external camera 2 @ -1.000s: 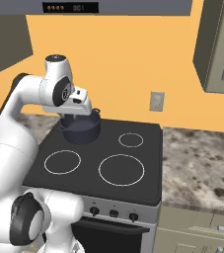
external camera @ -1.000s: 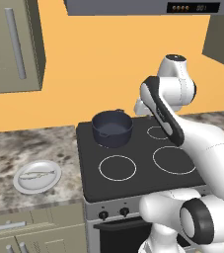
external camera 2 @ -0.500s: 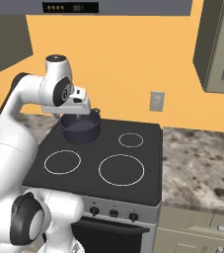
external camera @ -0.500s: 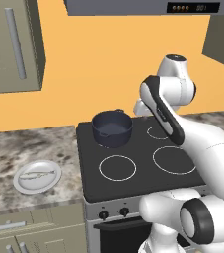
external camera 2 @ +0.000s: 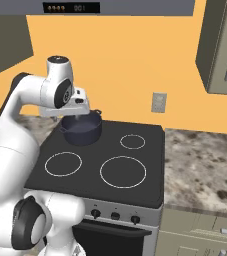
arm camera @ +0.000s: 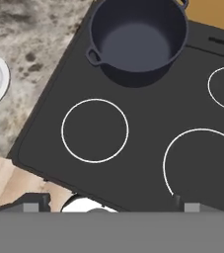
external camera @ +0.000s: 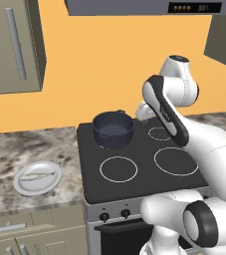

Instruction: Retrieve the frozen meat and place it in the pot on a burner. Then turn the burner on.

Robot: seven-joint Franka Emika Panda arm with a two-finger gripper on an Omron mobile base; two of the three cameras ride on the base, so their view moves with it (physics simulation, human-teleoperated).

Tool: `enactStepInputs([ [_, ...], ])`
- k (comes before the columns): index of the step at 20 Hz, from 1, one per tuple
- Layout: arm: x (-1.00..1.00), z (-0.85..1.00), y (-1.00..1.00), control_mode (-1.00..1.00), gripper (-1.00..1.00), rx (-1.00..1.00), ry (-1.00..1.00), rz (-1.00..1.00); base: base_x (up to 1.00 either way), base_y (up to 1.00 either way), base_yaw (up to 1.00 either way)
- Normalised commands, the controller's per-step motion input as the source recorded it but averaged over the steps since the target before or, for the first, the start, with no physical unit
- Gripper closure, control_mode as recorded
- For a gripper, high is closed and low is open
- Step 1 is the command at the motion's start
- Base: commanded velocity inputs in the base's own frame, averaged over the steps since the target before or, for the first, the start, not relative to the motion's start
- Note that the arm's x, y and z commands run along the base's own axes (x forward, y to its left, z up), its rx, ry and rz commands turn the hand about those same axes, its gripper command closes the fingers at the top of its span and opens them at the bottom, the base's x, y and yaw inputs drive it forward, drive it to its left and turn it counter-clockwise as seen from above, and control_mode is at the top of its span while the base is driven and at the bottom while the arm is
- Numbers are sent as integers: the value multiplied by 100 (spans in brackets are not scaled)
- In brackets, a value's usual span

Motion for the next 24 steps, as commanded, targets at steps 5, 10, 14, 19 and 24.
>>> enactStepInputs([
  [5,0,0,25,-100,-100,0,0,21,0,0,0],
  [10,-4,0,34,-100,-100,0,0,24,0,0,0],
  [14,-1,0,30,-100,-100,0,0,27,0,0,0],
  [19,0,0,27,-100,-100,0,0,26,0,0,0],
  [24,-1,0,18,-100,-100,0,0,23,0,0,0],
])
